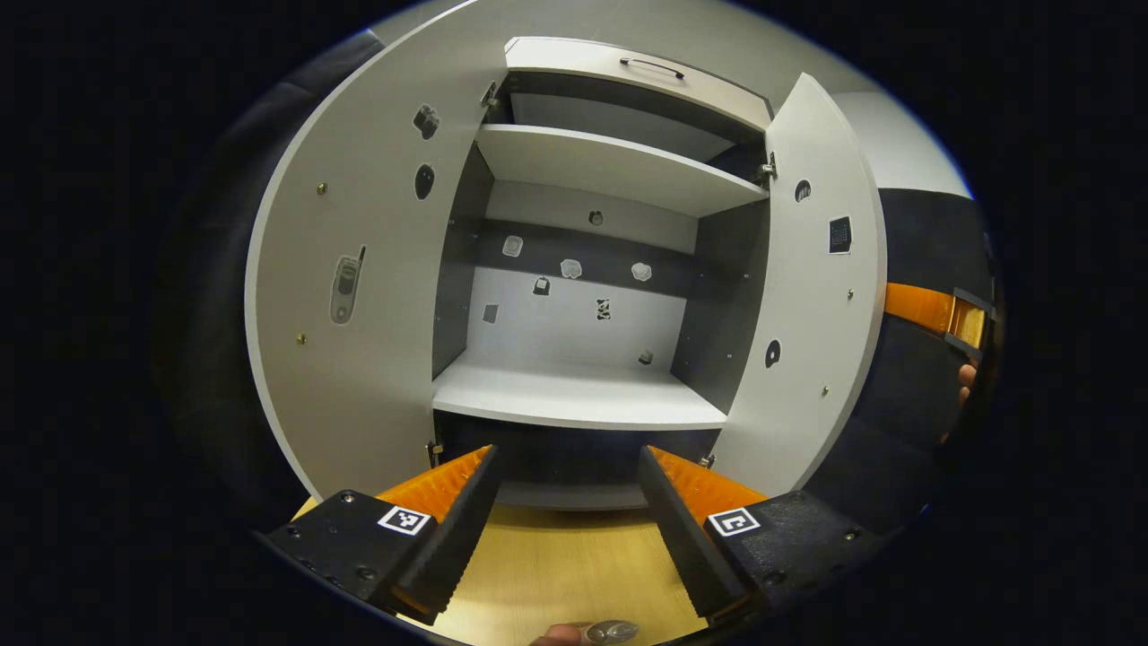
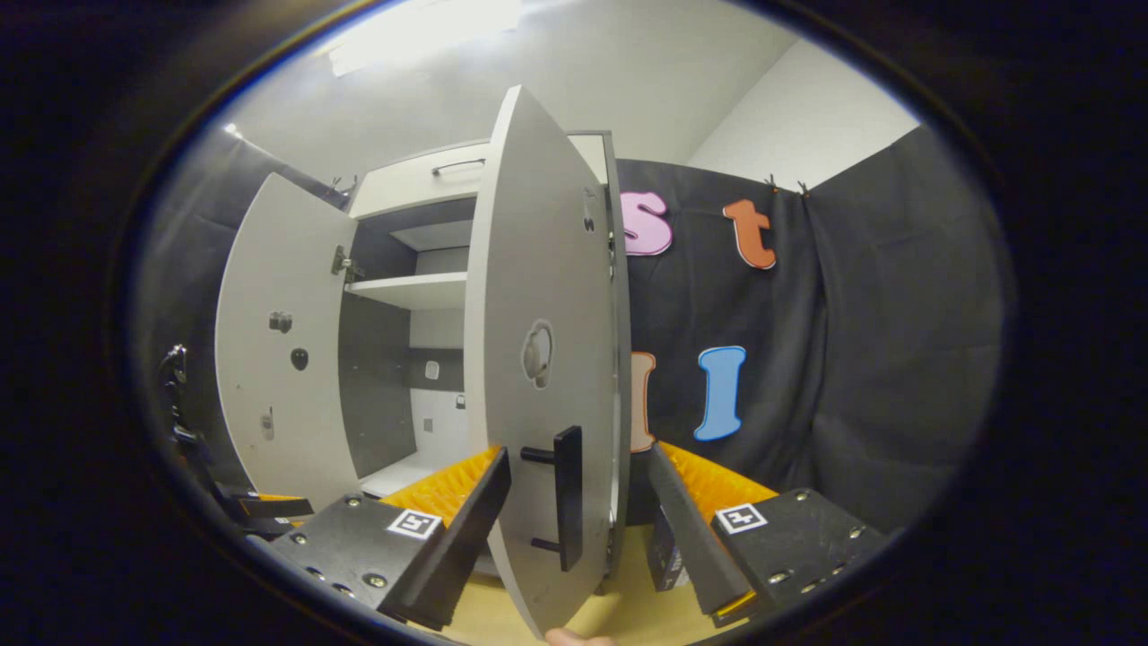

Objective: Grasp the bottle in the cabinet with the left hand and place it on the coaster, then close the right door with the right hand and the left door with the left hand.

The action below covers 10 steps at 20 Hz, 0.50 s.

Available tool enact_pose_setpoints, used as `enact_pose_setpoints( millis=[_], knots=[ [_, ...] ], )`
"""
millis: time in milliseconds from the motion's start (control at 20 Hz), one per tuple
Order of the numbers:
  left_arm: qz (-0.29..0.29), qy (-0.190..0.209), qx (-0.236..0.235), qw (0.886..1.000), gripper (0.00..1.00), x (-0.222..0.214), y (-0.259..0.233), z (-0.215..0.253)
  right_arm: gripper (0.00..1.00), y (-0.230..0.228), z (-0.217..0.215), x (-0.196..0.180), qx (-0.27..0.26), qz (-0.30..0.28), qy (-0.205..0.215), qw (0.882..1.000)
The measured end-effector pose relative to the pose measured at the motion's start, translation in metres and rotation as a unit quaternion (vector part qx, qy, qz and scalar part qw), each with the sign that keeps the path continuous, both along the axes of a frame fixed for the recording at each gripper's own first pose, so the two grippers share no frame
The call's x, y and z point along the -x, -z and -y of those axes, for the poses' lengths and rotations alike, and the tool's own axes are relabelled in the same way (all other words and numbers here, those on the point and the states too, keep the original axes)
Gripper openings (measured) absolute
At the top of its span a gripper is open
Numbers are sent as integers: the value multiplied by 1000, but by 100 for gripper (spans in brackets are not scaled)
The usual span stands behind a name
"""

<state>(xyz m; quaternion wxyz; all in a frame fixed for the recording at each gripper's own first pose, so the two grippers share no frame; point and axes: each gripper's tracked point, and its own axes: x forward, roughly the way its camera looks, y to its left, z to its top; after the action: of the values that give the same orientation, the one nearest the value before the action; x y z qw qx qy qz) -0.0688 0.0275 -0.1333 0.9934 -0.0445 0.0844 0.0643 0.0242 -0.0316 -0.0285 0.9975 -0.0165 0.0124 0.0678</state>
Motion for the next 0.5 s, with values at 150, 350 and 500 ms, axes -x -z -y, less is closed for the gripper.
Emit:
enact_pose_setpoints(
  millis=[150,350,500],
  knots=[
    [1,-5,-2,1000,97,2,-1,-6,92,0,-4,-3,0,-3,-9,1000],
    [-5,-17,-8,1000,97,7,2,-16,95,7,-29,-8,4,-9,-26,1000],
    [-8,-25,-7,1000,97,11,3,-22,96,10,-39,-7,10,-9,-38,999]
  ],
)
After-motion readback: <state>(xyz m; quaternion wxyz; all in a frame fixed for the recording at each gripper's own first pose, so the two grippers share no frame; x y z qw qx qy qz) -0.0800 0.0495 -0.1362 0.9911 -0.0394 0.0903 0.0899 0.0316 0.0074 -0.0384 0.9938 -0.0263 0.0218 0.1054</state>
